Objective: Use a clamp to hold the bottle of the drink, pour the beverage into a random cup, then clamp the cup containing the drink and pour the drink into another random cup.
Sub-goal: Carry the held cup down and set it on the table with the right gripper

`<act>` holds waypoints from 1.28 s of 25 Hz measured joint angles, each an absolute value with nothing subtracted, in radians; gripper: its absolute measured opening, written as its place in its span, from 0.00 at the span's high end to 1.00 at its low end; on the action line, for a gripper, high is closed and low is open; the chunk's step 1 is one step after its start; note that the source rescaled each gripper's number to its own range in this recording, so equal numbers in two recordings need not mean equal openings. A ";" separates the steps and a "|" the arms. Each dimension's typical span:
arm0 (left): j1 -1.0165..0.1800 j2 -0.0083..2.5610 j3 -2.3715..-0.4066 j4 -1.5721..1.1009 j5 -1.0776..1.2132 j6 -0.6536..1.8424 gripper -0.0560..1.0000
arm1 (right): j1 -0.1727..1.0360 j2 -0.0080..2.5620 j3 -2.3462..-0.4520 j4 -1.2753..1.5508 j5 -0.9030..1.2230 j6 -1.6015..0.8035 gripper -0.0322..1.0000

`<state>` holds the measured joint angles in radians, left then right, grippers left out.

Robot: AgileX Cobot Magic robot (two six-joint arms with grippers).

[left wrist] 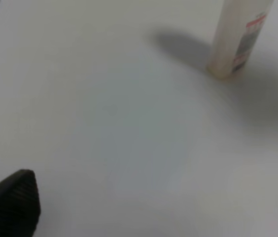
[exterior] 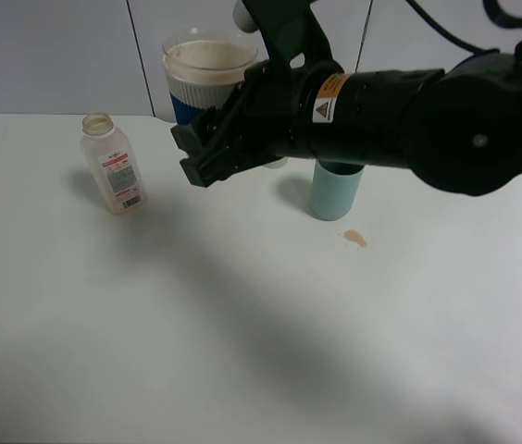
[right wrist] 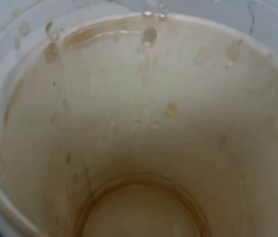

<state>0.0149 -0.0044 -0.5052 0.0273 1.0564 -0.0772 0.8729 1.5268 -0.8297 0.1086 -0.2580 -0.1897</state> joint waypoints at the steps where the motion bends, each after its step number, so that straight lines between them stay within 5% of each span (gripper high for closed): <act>1: 0.015 -0.004 -0.505 0.027 1.056 -0.077 0.00 | 0.875 1.533 -0.809 0.111 -0.291 -0.191 0.97; 32: 0.015 -0.004 -0.505 0.027 1.056 -0.077 0.00 | 0.877 1.950 -0.685 -0.131 -0.697 -0.053 0.97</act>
